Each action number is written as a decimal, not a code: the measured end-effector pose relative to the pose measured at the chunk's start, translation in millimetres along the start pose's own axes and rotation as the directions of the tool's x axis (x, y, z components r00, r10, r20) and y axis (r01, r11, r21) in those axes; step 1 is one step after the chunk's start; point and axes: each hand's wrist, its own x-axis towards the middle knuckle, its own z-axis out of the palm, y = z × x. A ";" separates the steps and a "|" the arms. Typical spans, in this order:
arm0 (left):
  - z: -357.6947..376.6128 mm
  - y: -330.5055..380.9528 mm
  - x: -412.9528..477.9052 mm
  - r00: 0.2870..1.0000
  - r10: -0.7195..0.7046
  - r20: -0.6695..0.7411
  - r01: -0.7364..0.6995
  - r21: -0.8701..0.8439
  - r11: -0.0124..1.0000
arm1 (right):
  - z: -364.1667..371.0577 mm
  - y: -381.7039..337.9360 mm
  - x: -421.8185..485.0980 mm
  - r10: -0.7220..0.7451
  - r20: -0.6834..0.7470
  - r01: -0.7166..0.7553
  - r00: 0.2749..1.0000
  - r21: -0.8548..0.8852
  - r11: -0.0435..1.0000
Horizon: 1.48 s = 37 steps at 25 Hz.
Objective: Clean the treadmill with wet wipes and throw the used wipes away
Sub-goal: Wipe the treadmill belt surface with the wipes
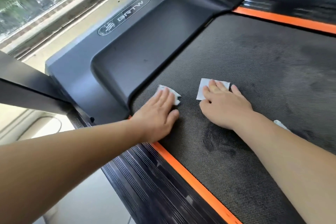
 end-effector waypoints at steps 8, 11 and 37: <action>-23.9 2.9 13.2 0.993 0.027 -0.111 -0.013 0.123 0.992 | 2.1 -11.4 -13.7 -0.076 -0.055 0.070 0.996 -0.108 0.992; -16.1 9.9 4.1 0.990 0.123 -0.069 -0.107 0.206 0.973 | 9.3 -23.2 -32.8 -0.225 -0.057 0.218 0.973 -0.110 0.970; 11.4 11.9 -43.2 0.778 0.625 0.066 -0.626 -0.010 0.780 | 43.5 14.1 -123.1 -0.324 -0.035 0.318 0.945 -0.112 0.941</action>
